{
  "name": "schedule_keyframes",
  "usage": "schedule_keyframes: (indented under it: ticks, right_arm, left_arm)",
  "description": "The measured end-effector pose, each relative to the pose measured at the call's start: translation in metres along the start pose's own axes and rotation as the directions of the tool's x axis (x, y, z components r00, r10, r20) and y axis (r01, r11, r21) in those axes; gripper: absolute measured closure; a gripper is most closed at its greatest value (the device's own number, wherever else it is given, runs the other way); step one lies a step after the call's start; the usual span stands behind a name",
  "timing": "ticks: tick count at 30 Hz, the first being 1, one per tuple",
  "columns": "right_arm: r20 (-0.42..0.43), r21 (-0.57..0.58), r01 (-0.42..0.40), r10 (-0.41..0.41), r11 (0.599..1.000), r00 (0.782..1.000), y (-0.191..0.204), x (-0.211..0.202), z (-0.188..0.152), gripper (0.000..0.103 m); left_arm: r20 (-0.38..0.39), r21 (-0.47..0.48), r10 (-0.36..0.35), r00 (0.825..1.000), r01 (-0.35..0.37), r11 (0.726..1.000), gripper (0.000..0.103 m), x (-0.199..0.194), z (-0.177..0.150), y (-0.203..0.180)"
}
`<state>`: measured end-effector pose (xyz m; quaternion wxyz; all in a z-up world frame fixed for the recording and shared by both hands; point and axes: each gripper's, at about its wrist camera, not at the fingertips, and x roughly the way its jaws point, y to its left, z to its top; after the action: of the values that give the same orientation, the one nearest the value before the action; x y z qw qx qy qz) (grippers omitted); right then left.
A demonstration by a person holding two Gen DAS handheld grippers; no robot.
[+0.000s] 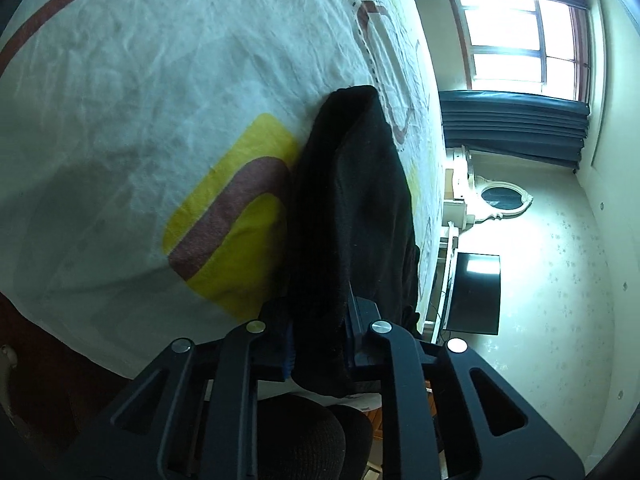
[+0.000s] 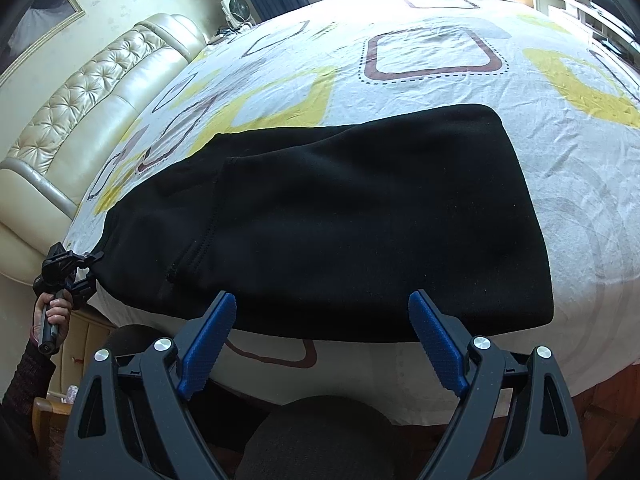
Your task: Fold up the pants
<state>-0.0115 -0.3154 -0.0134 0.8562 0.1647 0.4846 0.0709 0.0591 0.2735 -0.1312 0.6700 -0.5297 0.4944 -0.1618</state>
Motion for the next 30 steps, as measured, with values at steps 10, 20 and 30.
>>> schedule_keyframes:
  ticks: [10, 20, 30]
  right_arm:
    - [0.020, 0.055, -0.034, 0.033, 0.998, 0.999, -0.005, -0.007, 0.003, 0.016]
    - [0.165, 0.146, -0.059, 0.035, 0.988, 0.986, -0.023, -0.039, 0.011, 0.016]
    - [0.265, 0.326, -0.084, -0.005, 0.942, 0.964, -0.067, -0.062, 0.010, 0.016]
  left_arm:
    - [-0.036, 0.352, -0.139, 0.990, 0.143, 0.925, 0.087, 0.022, -0.052, -0.155]
    - [-0.285, 0.567, -0.078, 0.955, 0.234, 0.790, 0.087, 0.164, -0.161, -0.283]
    - [-0.310, 0.640, 0.156, 0.938, 0.085, 0.763, 0.087, 0.290, -0.226, -0.284]
